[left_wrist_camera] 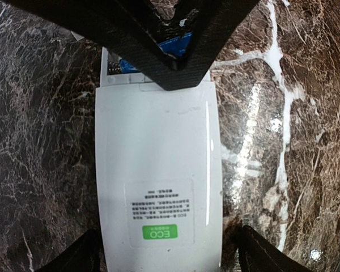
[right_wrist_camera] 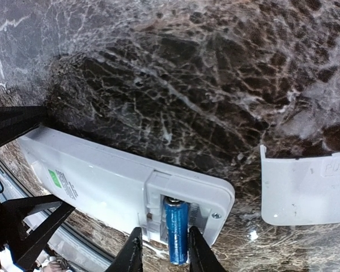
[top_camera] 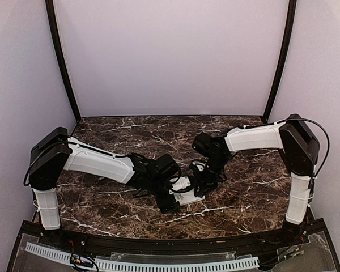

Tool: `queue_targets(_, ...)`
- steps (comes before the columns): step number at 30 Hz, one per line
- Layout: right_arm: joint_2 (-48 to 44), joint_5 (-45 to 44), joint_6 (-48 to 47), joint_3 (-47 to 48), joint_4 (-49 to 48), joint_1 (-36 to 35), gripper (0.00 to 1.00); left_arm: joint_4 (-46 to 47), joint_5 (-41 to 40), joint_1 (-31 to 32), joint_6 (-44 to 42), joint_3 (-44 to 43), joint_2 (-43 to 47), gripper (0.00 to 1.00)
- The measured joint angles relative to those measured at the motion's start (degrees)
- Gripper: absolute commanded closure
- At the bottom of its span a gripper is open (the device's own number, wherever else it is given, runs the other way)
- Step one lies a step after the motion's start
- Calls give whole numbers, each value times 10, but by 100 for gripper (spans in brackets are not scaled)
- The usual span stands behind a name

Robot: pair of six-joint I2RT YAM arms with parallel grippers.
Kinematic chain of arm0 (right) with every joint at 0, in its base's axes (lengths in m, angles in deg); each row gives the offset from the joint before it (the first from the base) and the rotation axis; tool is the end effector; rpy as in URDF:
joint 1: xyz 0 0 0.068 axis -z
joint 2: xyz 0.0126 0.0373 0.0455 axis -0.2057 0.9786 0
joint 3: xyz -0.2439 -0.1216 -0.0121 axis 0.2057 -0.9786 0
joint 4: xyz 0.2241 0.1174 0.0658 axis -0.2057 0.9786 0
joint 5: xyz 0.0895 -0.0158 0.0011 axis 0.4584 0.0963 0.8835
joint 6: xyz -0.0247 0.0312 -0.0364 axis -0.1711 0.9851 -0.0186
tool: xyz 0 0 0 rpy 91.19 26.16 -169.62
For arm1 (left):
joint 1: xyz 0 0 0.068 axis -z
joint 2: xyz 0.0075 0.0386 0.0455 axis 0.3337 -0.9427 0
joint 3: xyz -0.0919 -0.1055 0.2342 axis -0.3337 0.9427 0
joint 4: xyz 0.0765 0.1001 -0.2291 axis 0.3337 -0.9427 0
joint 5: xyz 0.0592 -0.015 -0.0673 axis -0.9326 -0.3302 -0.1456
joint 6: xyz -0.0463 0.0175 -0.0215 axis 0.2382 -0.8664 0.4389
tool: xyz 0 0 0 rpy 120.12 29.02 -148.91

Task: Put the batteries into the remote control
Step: Place the battery in the battery compartment.

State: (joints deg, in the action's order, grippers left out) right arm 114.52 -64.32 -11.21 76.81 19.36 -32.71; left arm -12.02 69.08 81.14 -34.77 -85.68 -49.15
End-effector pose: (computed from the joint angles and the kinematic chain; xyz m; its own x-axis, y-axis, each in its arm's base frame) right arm 0.2469 0.2632 0.1553 -0.9242 -0.3720 0.0863 -0.3109 0.8641 0.3958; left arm 0.1861 -0.3518 0.1456 -0.2126 0.8090 -0.5479 0.9616 0.2730 0.0299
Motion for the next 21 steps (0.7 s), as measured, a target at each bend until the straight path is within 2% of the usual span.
queue_targets(13,-36,7,18,-5,7,-2,74,3,1,0,0,2,1,17)
queue_targets(21,-43,-20,24,-11,18,-2,87,8,2,0,0,5,2,17)
